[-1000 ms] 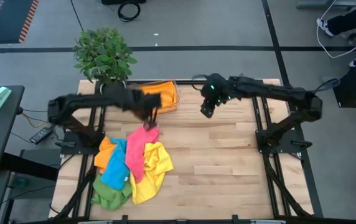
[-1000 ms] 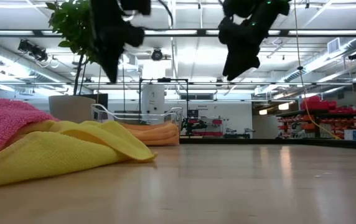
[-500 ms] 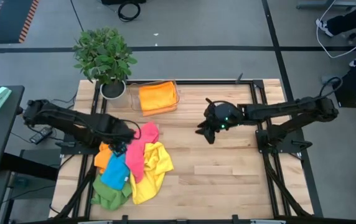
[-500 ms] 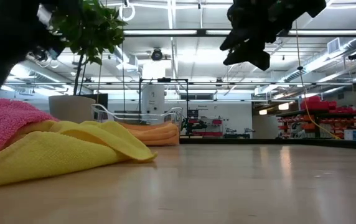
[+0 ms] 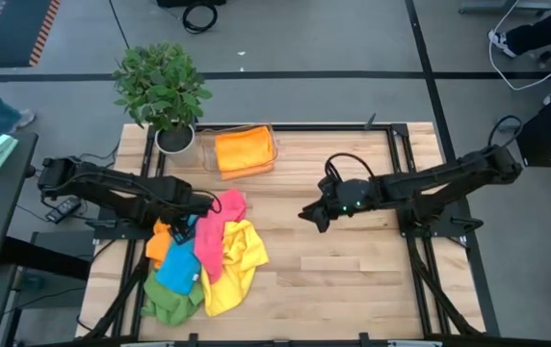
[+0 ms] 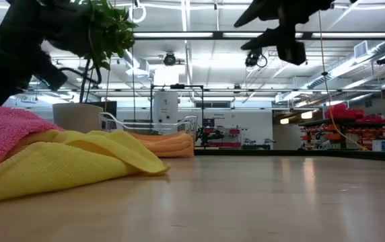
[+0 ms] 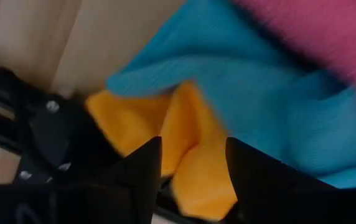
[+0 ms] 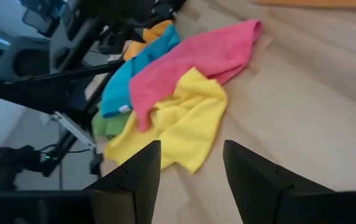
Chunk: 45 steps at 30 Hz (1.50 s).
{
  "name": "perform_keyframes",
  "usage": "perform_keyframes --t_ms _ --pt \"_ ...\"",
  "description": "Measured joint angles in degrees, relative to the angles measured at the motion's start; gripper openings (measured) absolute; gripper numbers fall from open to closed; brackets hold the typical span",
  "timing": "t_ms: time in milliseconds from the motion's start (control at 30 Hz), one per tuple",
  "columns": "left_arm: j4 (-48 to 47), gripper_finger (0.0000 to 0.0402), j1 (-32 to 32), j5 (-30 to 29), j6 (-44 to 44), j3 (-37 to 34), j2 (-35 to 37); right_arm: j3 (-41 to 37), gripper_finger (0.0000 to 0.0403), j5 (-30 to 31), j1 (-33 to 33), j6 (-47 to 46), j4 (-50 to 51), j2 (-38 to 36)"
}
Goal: Fold microfiber towels
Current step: Fold the orange microfiber cloth
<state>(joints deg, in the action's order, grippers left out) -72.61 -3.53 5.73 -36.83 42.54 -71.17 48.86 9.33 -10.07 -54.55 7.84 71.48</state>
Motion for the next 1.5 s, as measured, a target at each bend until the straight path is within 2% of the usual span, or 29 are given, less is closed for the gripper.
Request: perform_keyframes --t_ms 200,300,400,500,567,667,733,800,933,1067,1167,1267,1333,1500 --pt "1.71 0.0186 0.6 2.96 6.55 -2.46 -2.86 0.0 0.0182 7.85 -7.93 -8.1 -0.62 0.04" --pt "2.45 0.0171 0.59 5.56 9.67 -2.92 -4.11 0.02 0.0182 11.2 -11.53 -10.31 -1.29 0.04" --pt "2.18 0.0128 0.56 6.44 12.47 -3.08 -4.87 0.02 0.0182 13.65 -14.48 -11.76 -1.48 0.07" --pt "1.9 0.0042 0.59 6.01 15.0 -2.46 -5.42 0.04 0.0182 16.11 -16.7 -12.5 -1.51 0.07" --pt "-1.22 0.0015 0.58 3.24 15.46 -0.71 -5.2 0.07 0.0182 16.76 -17.58 -12.54 -1.2 0.04" --pt "-9.1 0.0011 0.57 -4.77 16.33 4.42 -5.24 0.07 0.0182 16.78 -18.16 -11.74 -0.55 0.04" --pt "-16.44 0.0007 0.81 -11.29 16.31 10.59 -5.0 0.07 0.0182 16.78 -18.18 -10.09 -0.15 -0.44" --pt "-17.67 0.0008 1.19 -17.35 15.6 17.36 -4.9 0.07 0.0182 16.8 -18.06 -7.72 -0.06 -1.67" --pt "-15.87 0.0006 3.09 -21.24 15.1 32.66 -3.23 0.07 0.0182 16.83 -17.08 -1.28 1.02 -7.04" --pt "-4.22 0.0009 4.61 -22.4 13.85 46.1 -3.69 0.04 0.0182 17.23 -15.77 7.49 3.51 -15.47" --pt "11.52 0.0006 4.33 -22.43 13.97 52.03 -3.56 0.07 0.0182 17.77 -14.11 14.26 5.61 -22.32" --pt "28.1 0.0006 3.69 -21.35 15.6 53.29 -4.67 0.09 0.0182 18.65 -12.43 19.18 9.07 -28.36" --pt "34.74 0.0007 2.95 -20.21 16.34 52.57 -6.15 0.09 0.0182 18.73 -11.26 21.07 13.27 -31.45" --pt "34.88 0.0005 -0.23 -19.84 8.26 48.19 -13.22 0.09 0.0182 18.68 -9.3 20.01 28.07 -34.6"
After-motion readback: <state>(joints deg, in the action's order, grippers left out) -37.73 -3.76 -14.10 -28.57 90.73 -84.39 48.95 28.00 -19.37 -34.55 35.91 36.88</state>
